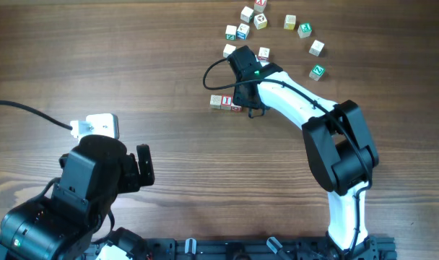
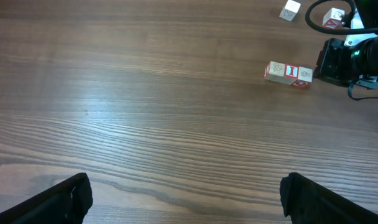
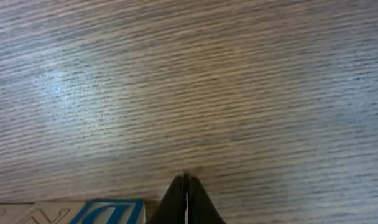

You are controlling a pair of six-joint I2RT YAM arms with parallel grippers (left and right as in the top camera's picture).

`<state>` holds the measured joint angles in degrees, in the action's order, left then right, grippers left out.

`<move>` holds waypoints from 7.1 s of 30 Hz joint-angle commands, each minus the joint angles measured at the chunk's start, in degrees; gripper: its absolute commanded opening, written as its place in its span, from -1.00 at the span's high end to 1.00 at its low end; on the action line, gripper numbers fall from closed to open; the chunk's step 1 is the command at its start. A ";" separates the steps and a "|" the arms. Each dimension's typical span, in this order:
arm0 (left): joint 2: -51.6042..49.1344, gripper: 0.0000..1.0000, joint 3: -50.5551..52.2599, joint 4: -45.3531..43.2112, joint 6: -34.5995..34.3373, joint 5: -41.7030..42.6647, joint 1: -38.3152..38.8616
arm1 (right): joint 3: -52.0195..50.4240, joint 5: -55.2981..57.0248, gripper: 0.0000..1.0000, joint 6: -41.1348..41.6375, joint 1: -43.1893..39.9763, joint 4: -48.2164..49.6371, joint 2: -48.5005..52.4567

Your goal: Form a horizontal line

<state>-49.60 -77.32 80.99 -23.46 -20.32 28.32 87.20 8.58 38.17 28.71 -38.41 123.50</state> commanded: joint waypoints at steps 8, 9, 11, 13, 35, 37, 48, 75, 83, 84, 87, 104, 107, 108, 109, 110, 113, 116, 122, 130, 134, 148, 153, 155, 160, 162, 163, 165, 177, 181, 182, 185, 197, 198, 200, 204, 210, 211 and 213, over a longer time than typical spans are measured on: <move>0.11 -1.00 0.07 -0.13 -0.96 -0.55 -0.22 | 0.87 -5.33 0.91 -0.68 0.13 1.29 0.76; 0.11 -1.00 0.07 -0.13 -0.96 -0.55 -0.22 | 0.87 -5.33 0.91 -0.70 0.13 1.51 0.76; 0.11 -1.00 0.07 -0.13 -0.96 -0.57 -0.22 | 0.87 -5.33 0.91 -0.70 0.13 1.73 0.76; 0.11 -1.00 0.07 -0.13 -0.96 -0.55 -0.22 | 0.87 -5.33 0.91 -0.68 0.13 1.75 0.76; 0.11 -1.00 0.07 -0.13 -0.96 -0.55 -0.22 | 6.29 5.31 0.91 -0.50 -0.83 1.51 -0.92; 0.11 -1.00 0.07 -0.13 -0.96 -0.55 -0.22 | 8.41 1.60 0.91 -3.96 -0.15 3.61 -1.86; 0.11 -1.00 0.07 -0.13 -0.96 -0.55 -0.22 | 7.93 -13.20 0.91 -13.60 6.82 12.22 2.60; 0.11 -1.00 0.07 -0.13 -0.96 -0.55 -0.22 | 7.93 -9.46 0.91 -14.16 9.60 6.14 4.55; 0.11 -1.00 0.07 -0.13 -0.96 -0.55 -0.22 | 7.93 -7.96 0.91 -13.99 9.60 5.31 4.55; 0.11 -1.00 0.07 -0.13 -0.96 -0.57 -0.22 | 7.93 -7.96 0.91 -14.01 9.60 5.33 4.55; 0.11 -1.00 0.07 -0.13 -0.96 -0.55 -0.22 | 7.93 -7.96 0.91 -14.03 9.60 5.46 4.55; 0.11 -1.00 0.07 -0.13 -0.96 -0.55 -0.22 | 12.87 0.70 0.91 -10.95 8.59 8.79 4.00; 0.11 -1.00 0.07 -0.13 -0.96 -0.57 -0.22 | 12.87 5.42 0.91 -9.20 8.17 7.26 4.00; 0.11 -1.00 0.07 -0.13 -0.96 -0.55 -0.22 | 12.87 7.13 0.91 -8.55 8.04 6.75 4.00; 0.11 -1.00 0.07 -0.13 -0.96 -0.55 -0.22 | 12.87 8.68 0.91 -7.39 7.74 6.10 4.00; 0.11 -1.00 0.07 -0.13 -0.96 -0.55 -0.22 | 12.87 8.98 0.91 -6.95 7.43 5.73 4.00; 0.11 -1.00 0.07 -0.13 -0.96 -0.55 -0.22 | 12.85 8.94 0.91 -6.47 6.40 4.92 4.00; 0.11 -1.00 0.07 -0.13 -0.96 -0.55 -0.22 | 12.81 8.92 0.91 -6.21 5.42 4.44 4.00; 0.11 -1.00 0.07 -0.13 -0.96 -0.55 -0.22 | 11.32 8.96 0.91 -5.01 5.16 5.16 4.07; 0.11 -1.00 0.07 -0.13 -0.96 -0.55 -0.22 | 10.01 5.90 0.91 -5.22 4.96 5.99 4.61; 0.11 -1.00 0.07 -0.13 -0.96 -0.55 -0.22 | 9.94 5.90 0.91 -5.22 4.96 5.95 4.61; 0.11 -1.00 0.07 -0.13 -0.96 -0.55 -0.22 | 9.81 6.10 0.91 -4.96 4.20 4.48 5.29; 0.11 -1.00 0.07 -0.13 -0.96 -0.55 -0.22 | 9.81 2.45 0.91 -5.14 4.20 4.37 7.45; 0.11 -1.00 0.07 -0.15 -0.96 -0.55 -0.22 | 9.81 2.47 0.91 -5.16 4.20 4.37 7.45; 0.11 -1.00 0.07 -0.13 -0.96 -0.55 -0.22 | 10.25 3.72 0.91 -5.20 4.17 6.67 7.23; 0.11 -1.00 0.07 -0.13 -0.96 -0.55 -0.22 | 12.11 7.28 0.91 -5.60 3.85 5.79 6.36; 0.11 -1.00 0.07 -0.13 -0.96 -0.55 -0.22 | 12.98 8.28 0.91 -5.66 3.61 5.14 5.62; 0.11 -1.00 0.07 -0.13 -0.96 -0.55 -0.22 | 14.67 10.29 0.91 -5.64 2.89 3.61 2.49; 0.11 -1.00 0.07 -0.13 -0.96 -0.57 -0.22 | 14.84 22.64 0.91 -5.18 1.64 -19.02 -28.04; 0.11 -1.00 0.07 -0.13 -0.96 -0.57 -0.22 | 14.84 23.80 0.89 -4.94 1.20 -24.13 -35.98; 0.11 -1.00 0.07 -0.13 -0.96 -0.55 -0.22 | 14.84 24.24 0.81 -4.44 1.20 -25.73 -38.38; 0.11 -1.00 0.07 -0.13 -0.96 -0.55 -0.22 | 14.84 26.38 0.50 -1.70 1.20 -30.25 -45.40; 0.11 -1.00 0.07 -0.13 -0.96 -0.57 -0.22 | 14.84 30.69 -0.99 0.83 1.20 -37.05 -67.30; 0.11 -1.00 0.07 -0.13 -0.96 -0.55 -0.22 | 14.84 30.67 -0.99 0.85 1.20 -37.57 -67.84; 0.11 -1.00 0.07 -0.13 -0.96 -0.55 -0.22 | 14.84 30.67 -0.99 0.83 1.20 -37.79 -68.15; 0.11 -1.00 0.07 -0.13 -0.96 -0.55 -0.22 | 14.43 28.50 -0.99 0.92 1.22 -38.77 -68.04; 0.11 -1.00 0.07 -0.15 -0.96 -0.55 -0.22 | 13.55 21.09 -0.80 0.85 1.22 -37.97 -62.75; 0.11 -1.00 0.07 -0.13 -0.96 -0.55 -0.22 | 12.74 18.10 -0.45 0.79 1.22 -36.13 -61.07; 0.11 -1.00 0.07 -0.13 -0.96 -0.57 -0.22 | 10.08 13.90 0.12 0.79 1.20 -31.95 -57.27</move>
<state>-49.60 -77.32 80.99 -23.46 -20.32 28.32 100.79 30.83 38.81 30.15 -73.89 60.20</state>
